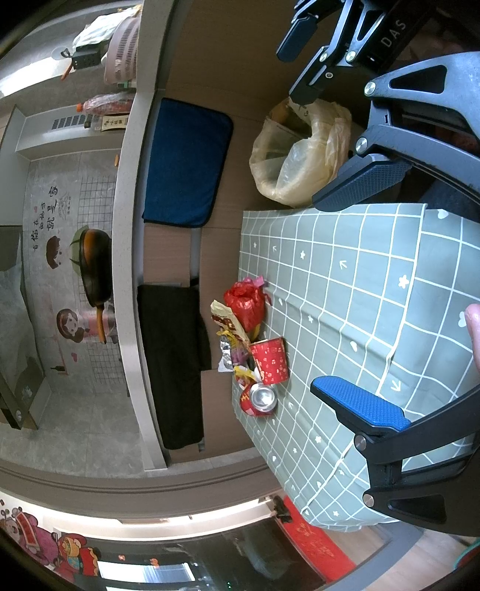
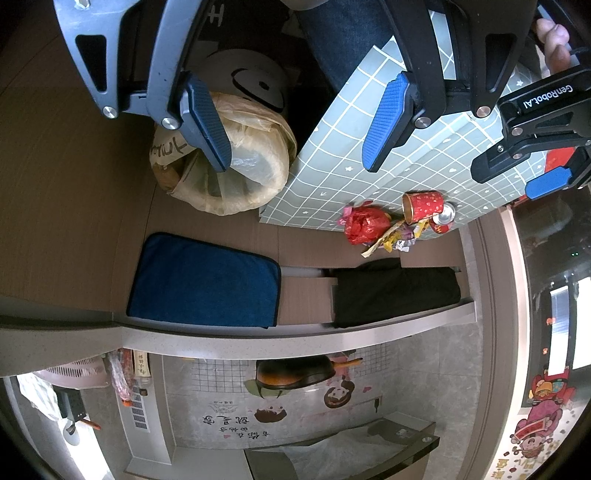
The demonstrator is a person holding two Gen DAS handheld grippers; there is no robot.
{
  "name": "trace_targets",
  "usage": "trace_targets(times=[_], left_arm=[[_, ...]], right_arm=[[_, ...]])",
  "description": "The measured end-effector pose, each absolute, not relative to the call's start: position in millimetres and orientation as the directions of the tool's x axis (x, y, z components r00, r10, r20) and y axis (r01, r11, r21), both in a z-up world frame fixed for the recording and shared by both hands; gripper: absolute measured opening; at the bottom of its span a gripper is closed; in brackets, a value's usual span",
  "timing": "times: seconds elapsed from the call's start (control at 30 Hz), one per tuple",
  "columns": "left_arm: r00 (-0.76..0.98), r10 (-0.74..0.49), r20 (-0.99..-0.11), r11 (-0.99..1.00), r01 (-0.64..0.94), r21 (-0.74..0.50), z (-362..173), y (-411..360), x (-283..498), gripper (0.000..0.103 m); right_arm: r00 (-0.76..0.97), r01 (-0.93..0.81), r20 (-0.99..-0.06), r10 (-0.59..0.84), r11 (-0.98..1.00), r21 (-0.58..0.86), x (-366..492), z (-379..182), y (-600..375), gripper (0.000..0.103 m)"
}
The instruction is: Collect trash
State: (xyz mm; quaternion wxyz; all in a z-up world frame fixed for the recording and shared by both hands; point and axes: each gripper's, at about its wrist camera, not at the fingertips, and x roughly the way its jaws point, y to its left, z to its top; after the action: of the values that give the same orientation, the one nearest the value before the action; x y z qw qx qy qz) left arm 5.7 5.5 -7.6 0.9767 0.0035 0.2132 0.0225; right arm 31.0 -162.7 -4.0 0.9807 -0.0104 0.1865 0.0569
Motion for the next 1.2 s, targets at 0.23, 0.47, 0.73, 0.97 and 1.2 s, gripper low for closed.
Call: trace_targets(times=[0.23,0.47,0.73,0.97,1.2], left_arm=[[0.908,0.046,-0.417,0.999,-0.043,0.017,-7.6,5.4,5.4,0.09],[0.908,0.046,-0.417,0.999,-0.044,0.016,-7.7,5.7,5.3,0.09],[0.908,0.045,-0.417,0.999,-0.043,0.015,-7.7,7.0,5.9,0.09],[0.901,0.065,-0.428,0.996,-0.086,-0.031,-0.3,34.2,24.1,0.09],[0.905,0.044,-0.424,0.988,-0.103,-0.118,-1.4,79.0,68.3,0.087]], right_arm=[[0.925,-0.114,-0.364,0.108,0.993,0.005,31.0,-4.4,-161.8,0.071],[0.925,-0.115,-0.364,0.108,0.993,0.005,31.2,-4.1,-163.1,0.071],[0.925,-0.113,-0.364,0.107,0.994,0.005,31.3,-4.8,-162.9,0.071],[0.925,-0.144,-0.353,0.142,0.989,0.02,41.9,-0.5,-163.2,0.071],[0.891,-0.251,-0.37,0.265,0.964,0.086,92.2,6.6,-156.3,0.078]])
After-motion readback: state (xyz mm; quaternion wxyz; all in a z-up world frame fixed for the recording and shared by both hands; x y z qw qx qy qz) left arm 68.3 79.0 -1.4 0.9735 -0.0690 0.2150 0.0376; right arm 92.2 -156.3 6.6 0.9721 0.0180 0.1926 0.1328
